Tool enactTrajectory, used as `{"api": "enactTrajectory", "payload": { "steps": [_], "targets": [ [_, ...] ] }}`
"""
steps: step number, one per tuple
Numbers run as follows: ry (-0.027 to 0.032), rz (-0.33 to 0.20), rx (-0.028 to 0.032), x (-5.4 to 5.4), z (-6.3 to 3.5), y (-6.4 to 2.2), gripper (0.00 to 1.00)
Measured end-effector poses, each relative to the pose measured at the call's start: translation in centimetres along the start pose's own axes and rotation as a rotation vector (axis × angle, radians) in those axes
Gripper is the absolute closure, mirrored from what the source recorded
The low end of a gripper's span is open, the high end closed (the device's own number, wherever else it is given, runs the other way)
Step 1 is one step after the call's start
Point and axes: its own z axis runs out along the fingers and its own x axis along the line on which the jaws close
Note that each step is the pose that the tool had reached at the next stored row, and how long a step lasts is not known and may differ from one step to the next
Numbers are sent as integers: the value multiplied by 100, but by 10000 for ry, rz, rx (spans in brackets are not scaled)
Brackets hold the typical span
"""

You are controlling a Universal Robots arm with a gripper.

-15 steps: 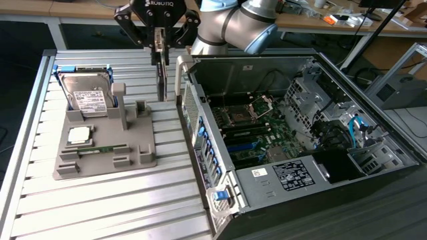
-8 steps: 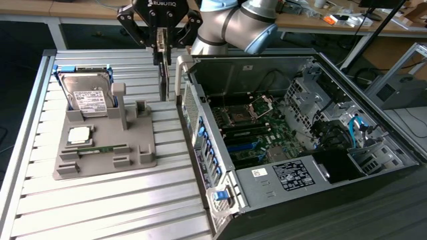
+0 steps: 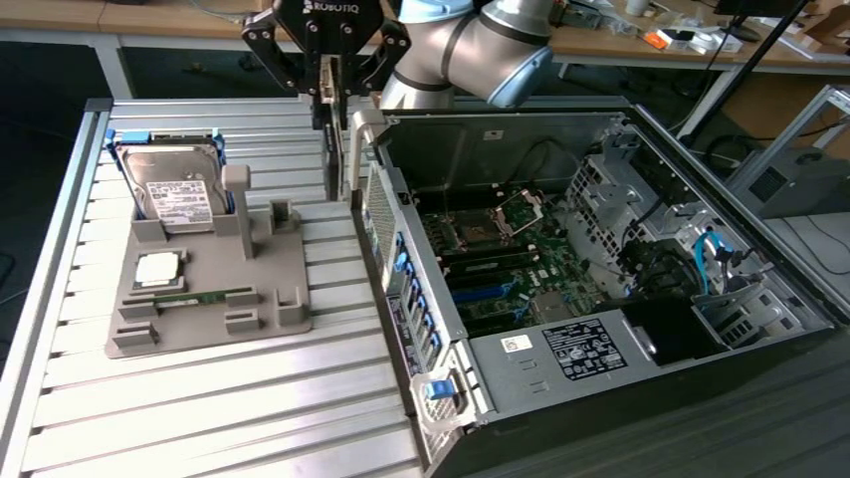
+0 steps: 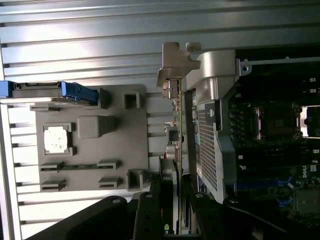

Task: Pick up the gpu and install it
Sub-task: 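Pick up the gpu and move the gpu toward the slot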

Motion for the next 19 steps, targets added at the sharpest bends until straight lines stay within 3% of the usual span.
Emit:
{"api": "enactTrajectory", "payload": {
  "steps": [19],
  "targets": [
    [0,0,1,-336,9,25,73]
  ]
}}
